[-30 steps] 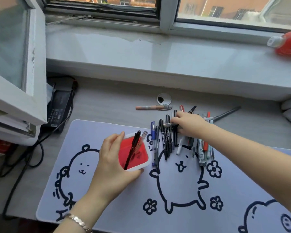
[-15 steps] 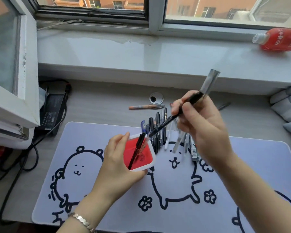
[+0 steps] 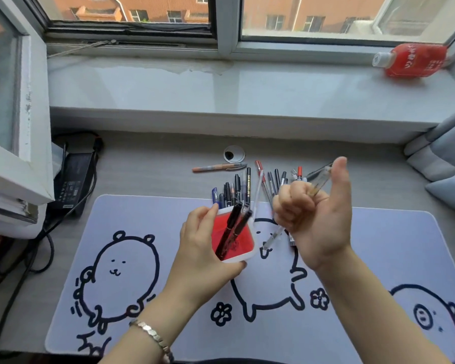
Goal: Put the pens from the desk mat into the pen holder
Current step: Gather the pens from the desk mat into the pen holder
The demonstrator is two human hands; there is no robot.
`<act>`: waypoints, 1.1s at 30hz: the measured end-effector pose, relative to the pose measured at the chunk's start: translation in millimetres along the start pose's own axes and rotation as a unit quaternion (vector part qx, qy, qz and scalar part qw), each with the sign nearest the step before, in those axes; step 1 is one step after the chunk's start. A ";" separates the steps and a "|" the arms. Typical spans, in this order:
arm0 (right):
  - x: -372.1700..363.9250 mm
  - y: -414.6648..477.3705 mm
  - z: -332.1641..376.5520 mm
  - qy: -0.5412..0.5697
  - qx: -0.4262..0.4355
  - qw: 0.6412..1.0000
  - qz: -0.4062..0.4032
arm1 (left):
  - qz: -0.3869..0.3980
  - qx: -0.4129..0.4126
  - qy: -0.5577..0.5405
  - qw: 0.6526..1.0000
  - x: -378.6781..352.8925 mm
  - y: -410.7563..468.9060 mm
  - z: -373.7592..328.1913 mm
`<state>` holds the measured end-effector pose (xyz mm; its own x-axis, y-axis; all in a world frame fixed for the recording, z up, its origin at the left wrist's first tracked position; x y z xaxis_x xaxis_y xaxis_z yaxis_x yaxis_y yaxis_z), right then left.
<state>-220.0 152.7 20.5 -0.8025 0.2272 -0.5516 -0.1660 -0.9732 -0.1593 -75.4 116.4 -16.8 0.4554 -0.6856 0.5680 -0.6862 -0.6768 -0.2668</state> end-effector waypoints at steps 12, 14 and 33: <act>-6.6 1.1 -4.9 0.071 0.094 0.992 -0.047 | 0.005 -0.006 -0.008 1.000 -4.1 2.0 -2.7; -8.8 2.5 -18.1 -0.051 0.080 0.995 -0.042 | 0.013 -0.009 -0.011 1.000 -4.7 3.7 -5.2; 68.3 214.7 -102.8 -0.814 -0.224 0.521 0.121 | -0.088 0.087 -0.038 0.992 64.7 10.1 69.2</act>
<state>-251.6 -37.0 -135.5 -0.2515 -0.5881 0.7687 -0.0896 -0.7766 -0.6236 -13.6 46.6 -36.7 0.6056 -0.5657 0.5597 -0.4865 -0.8198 -0.3021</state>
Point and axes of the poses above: each hand's wrist, its own y-axis towards the middle knuckle, its own x-axis out of the back of the hand, z = x × y, the point moved 10 cm from there along y, towards the middle knuckle, and after that the axes turned 15 degrees about z, right-handed, at the moved point
